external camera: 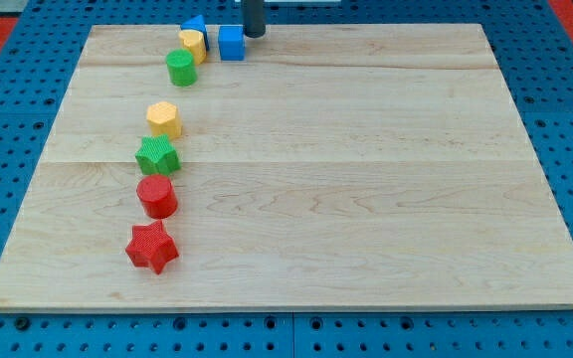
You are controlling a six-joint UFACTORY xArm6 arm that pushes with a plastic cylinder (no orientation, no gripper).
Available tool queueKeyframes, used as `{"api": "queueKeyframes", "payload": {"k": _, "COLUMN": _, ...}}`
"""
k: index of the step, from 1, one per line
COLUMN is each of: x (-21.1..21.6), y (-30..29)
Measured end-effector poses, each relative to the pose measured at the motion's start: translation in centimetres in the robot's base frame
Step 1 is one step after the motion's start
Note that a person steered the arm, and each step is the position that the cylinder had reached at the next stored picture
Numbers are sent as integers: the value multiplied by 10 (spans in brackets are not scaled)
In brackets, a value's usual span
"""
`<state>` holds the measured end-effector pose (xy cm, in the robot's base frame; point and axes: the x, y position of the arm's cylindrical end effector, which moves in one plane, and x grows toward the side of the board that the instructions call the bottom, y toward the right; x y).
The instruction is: Push the green circle towards up and right
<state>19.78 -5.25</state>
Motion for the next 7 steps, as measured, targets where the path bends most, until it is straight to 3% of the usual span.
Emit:
{"api": "queueKeyframes", "payload": {"k": 2, "x": 0, "y": -19}}
{"api": "queueKeyframes", "payload": {"k": 4, "x": 3, "y": 55}}
{"api": "queueKeyframes", "payload": {"k": 6, "x": 88, "y": 20}}
{"api": "queueKeyframes", "payload": {"k": 7, "x": 107, "y": -15}}
